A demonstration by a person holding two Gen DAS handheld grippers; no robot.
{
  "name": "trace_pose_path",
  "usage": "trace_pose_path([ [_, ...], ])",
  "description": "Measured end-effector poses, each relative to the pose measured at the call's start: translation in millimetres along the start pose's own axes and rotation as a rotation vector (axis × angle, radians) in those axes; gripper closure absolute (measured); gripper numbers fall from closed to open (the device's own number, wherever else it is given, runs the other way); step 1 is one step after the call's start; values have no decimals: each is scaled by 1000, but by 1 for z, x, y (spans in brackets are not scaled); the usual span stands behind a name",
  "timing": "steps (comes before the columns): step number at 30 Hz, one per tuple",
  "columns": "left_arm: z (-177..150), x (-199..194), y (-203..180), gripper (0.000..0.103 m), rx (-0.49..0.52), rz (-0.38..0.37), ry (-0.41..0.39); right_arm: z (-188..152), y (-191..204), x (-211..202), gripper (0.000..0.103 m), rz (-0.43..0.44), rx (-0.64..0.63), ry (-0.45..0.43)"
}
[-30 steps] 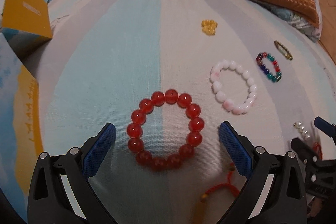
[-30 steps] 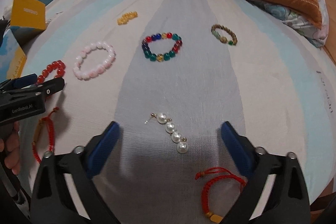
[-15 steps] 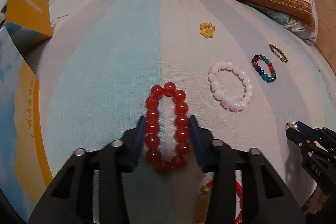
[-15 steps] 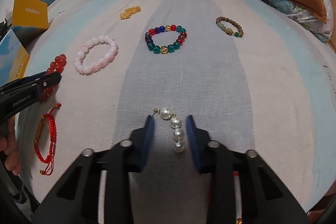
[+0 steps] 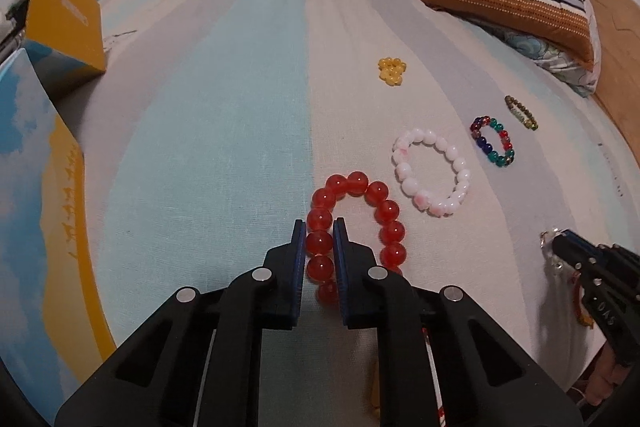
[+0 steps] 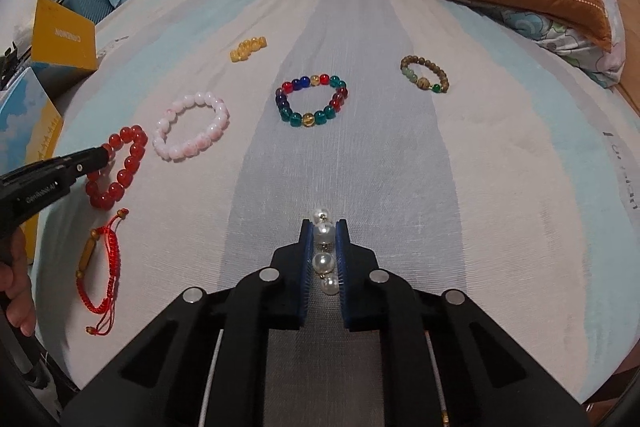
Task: Organize jewelry
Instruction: 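Carry both items into the white box and open both tools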
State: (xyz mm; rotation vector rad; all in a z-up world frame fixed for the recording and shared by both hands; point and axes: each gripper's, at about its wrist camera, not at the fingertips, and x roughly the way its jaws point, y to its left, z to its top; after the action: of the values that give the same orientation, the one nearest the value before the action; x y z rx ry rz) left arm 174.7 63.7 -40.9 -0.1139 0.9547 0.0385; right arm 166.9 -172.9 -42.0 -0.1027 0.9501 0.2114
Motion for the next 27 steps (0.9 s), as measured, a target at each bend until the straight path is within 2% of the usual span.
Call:
trace_pose_path([
  [27, 6, -68, -11, 90, 14, -42, -153, 7, -9, -33, 92, 8, 36, -99],
])
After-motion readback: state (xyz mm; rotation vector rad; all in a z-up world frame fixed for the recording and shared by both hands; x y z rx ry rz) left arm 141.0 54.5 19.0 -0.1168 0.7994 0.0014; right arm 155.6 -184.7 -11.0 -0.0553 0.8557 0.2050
